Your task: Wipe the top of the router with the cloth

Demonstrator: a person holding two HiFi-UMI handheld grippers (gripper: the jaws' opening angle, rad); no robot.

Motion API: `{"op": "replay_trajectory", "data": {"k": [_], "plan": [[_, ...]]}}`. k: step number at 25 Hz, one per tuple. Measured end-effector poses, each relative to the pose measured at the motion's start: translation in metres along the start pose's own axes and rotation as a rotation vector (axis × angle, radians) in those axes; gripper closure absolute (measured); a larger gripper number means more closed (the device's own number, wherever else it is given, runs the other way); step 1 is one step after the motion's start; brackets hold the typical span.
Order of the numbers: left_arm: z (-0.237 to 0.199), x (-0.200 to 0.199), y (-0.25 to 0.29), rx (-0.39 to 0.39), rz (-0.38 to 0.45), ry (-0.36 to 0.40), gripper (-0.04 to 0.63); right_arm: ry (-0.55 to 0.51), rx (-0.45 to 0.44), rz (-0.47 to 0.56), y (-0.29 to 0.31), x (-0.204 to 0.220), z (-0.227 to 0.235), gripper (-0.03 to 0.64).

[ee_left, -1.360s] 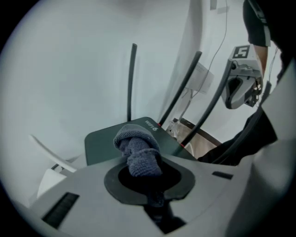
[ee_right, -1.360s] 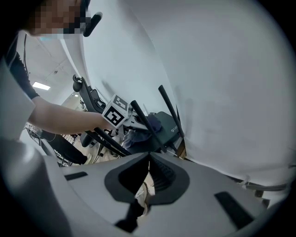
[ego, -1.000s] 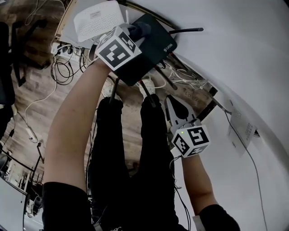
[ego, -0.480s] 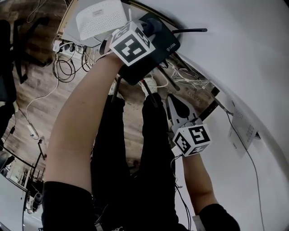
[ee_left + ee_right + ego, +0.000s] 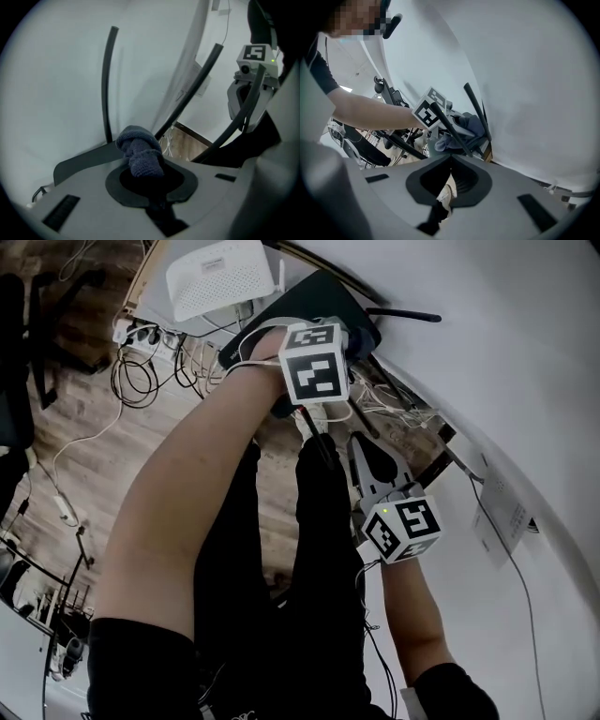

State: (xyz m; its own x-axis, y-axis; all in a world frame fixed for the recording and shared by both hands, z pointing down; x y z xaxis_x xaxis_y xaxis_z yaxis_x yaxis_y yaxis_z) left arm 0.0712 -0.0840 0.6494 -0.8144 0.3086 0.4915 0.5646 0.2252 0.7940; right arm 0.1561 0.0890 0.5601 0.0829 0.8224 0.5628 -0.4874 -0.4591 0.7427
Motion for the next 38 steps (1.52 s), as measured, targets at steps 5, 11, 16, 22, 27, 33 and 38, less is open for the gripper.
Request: {"op": "replay_trajectory", "data": {"k": [5, 11, 16, 22, 27, 33, 38], "plan": [[0.015, 0.009, 0.001, 0.096, 0.005, 0.011, 0.548, -0.029, -0.019, -0.011, -0.001, -0.008, -0.013, 0.615], [-0.001, 0.02, -0.082, -0.038, 0.333, -0.315, 0.547, -0.049, -0.042, 0.073, -0.03, -0.036, -0.037, 0.615], [0.033, 0.014, -0.211, -0.235, 0.591, -0.401, 0.546, -0.077, 0.026, 0.167, -0.063, -0.083, -0.061, 0.615], [0.099, 0.041, -0.349, -0.53, 0.735, -0.56, 0.546, -0.195, 0.078, 0.305, -0.095, -0.181, -0.107, 0.615], [0.173, 0.054, -0.449, -0.75, 0.821, -0.655, 0.546, -0.287, 0.084, 0.392, -0.134, -0.245, -0.166, 0.615], [0.233, 0.022, -0.577, -1.0, 0.992, -0.56, 0.546, -0.374, 0.081, 0.59, -0.178, -0.315, -0.242, 0.616], [0.292, -0.002, -0.632, -1.194, 1.061, -0.55, 0.548, -0.364, 0.024, 0.727, -0.224, -0.349, -0.284, 0.616]]}}
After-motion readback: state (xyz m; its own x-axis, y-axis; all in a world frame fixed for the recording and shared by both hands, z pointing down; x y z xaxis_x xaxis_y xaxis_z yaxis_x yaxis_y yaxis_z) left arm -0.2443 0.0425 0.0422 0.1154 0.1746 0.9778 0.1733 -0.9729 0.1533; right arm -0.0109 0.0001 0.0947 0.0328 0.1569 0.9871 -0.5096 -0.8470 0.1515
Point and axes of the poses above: the fingertips, and each gripper's own axes: y forward along the fingers, z to its right, x out of its underside, the point moved 10 cm from there along -y, backward along the fingers, and after that the axes turned 11 degrees about -y, right-handed, at the moved point
